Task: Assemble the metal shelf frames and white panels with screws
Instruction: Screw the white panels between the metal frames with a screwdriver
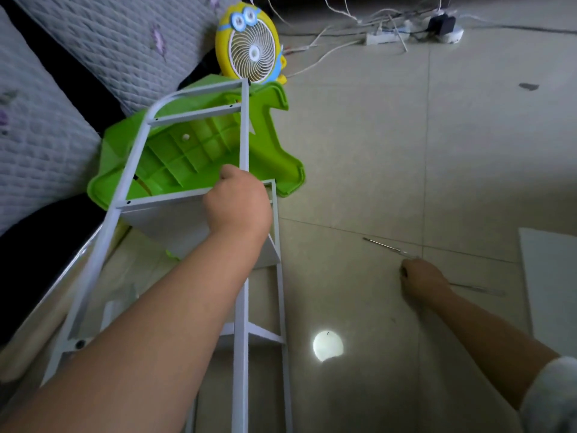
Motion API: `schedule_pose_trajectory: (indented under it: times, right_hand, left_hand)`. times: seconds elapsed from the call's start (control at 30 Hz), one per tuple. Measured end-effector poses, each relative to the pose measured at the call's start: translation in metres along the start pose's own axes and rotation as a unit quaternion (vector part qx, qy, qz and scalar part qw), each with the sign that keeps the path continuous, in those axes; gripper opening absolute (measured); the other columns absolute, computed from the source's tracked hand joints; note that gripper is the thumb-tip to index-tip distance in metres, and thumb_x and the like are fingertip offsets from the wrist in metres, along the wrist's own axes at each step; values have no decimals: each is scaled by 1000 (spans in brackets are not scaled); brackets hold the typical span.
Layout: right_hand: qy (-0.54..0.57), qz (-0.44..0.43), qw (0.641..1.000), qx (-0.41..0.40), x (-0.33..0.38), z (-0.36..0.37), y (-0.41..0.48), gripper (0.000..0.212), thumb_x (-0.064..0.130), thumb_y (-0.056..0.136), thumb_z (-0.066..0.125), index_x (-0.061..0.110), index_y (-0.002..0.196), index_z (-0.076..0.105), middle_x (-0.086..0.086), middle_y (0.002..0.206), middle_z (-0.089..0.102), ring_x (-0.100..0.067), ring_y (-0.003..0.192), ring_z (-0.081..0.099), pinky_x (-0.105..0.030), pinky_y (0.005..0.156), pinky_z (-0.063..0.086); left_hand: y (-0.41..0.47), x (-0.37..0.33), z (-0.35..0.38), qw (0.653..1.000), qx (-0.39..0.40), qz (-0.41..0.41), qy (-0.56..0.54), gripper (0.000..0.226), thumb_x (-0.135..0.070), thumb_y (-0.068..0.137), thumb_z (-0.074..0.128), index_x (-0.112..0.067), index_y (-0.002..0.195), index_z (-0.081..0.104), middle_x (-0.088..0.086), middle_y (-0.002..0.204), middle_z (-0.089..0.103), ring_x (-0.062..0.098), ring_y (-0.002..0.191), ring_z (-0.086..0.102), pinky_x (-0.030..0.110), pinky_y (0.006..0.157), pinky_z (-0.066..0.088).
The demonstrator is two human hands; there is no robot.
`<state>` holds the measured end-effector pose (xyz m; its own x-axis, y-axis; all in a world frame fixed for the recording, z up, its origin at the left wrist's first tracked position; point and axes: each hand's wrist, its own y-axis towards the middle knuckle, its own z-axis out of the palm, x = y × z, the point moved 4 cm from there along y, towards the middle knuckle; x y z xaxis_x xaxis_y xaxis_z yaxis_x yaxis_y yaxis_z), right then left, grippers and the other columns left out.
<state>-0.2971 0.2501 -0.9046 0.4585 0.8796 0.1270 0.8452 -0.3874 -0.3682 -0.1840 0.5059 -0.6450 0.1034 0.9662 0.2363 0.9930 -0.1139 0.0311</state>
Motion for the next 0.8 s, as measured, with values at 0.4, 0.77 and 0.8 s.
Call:
schedule_pose_trajectory:
  times: [0.4,0.77,0.8]
  right_hand:
    - [-35,25,999,11,6,-9,-5,26,11,88,43,8,110,55,-12,116,58,-26,108,57,-28,85,45]
    - [164,-134,970,-116,96,-136,-24,18,8,84,54,1,94,66,-14,95,63,-27,91,58,-25,66,36]
    - [192,-159,958,-144,114,-155,-30,18,6,83,55,0,95,67,-15,96,65,-28,91,58,-26,70,38]
  left_hand:
    - [-4,0,-6,999,-14,11,36,29,-4,94,39,2,120,49,14,114,47,30,103,56,35,79,45]
    - [-4,11,-18,1000,1,20,3,35,-28,99,36,-8,120,57,11,118,52,30,109,52,35,90,36]
    - [-4,17,-23,1000,-4,18,-10,41,-35,99,32,-10,118,59,11,119,52,30,111,51,36,92,33]
